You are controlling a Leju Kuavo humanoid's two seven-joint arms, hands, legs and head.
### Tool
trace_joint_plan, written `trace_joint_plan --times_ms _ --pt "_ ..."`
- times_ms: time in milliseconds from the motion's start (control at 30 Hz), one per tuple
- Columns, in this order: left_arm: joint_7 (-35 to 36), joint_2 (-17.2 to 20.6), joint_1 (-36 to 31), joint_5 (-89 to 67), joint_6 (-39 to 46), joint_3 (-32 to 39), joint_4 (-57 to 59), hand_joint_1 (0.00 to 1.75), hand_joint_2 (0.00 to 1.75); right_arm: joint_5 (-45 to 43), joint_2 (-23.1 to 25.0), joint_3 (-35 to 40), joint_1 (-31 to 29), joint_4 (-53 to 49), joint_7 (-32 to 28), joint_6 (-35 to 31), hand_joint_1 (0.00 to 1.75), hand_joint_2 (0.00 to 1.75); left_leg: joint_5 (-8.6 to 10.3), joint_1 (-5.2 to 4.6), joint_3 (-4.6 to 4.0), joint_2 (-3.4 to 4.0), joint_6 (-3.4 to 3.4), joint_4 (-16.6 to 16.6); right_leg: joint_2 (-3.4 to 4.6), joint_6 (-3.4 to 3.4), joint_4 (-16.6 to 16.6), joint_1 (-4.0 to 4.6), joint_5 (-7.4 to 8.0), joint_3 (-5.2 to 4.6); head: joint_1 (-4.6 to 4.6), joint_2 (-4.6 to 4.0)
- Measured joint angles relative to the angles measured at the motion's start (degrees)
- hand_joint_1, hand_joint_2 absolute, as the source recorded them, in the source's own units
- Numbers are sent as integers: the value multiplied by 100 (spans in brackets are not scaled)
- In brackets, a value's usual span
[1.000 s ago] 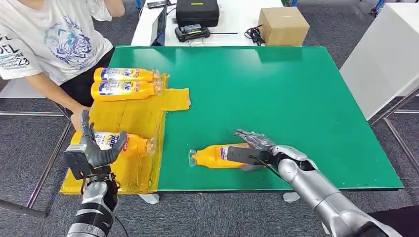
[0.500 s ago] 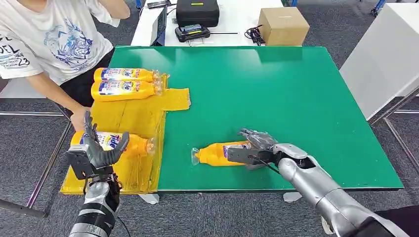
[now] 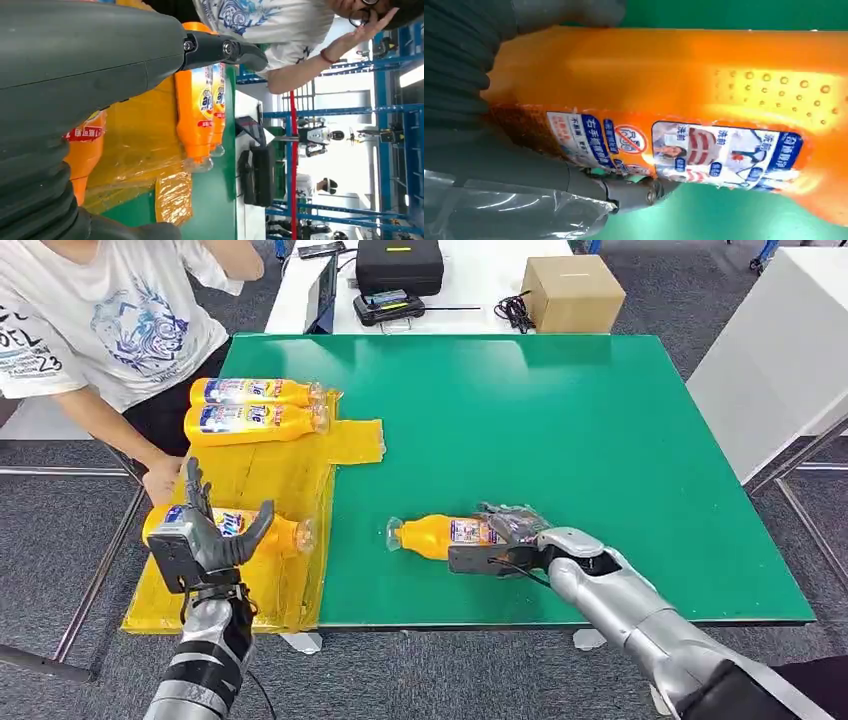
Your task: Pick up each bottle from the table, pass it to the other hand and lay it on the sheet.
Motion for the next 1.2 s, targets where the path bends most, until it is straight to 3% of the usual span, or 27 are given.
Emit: trace_joint_plan --times_ms 167,300,533,700,933,1067,1200 --pt "0 0 -21 -4 -2 -48 70 0 175 -131 63 44 40 98 -124 -349 175 175 0 0 12 1 0 0 1 0 -1 0 0 11 0 0" --pt "0 0 -19 -7 -33 -87 87 0 175 -282 118 -156 396 -46 -315 -1058 175 175 -1 1 17 2 -1 0 1 0 -1 1 0 16 0 0" --pt "0 -2 30 -15 -13 -87 85 0 175 -249 370 -1188 1447 -987 -617 -1780 175 175 -7 6 14 -1 -5 -2 0 -2 -1 6 -2 15 0 0" --pt "0 -2 259 -11 -37 -70 -68 0 175 -199 986 -2541 2492 -2226 -1220 -2603 175 175 -4 7 -18 -3 -6 -3 -1 -2 2 6 -2 -15 -2 0" --pt "0 -4 358 -13 -59 -55 -192 0 175 -170 1318 -3296 2909 -2988 -1255 -2623 175 175 -4 -2 -19 0 -4 -2 -1 -1 0 -3 -1 -15 0 0" --pt "0 -13 410 15 -4 -48 -293 0 175 -452 1654 -3728 3187 -3435 -1859 -3345 175 175 -4 -3 -19 -9 -4 -1 -4 -1 0 -4 -2 -16 -2 0" --pt "18 -50 506 103 -57 -46 -477 0 175 -890 1941 -4201 3462 -4000 -2094 -3840 175 175 -5 0 -20 -5 -5 -2 -3 -2 0 -1 -4 -19 0 0"
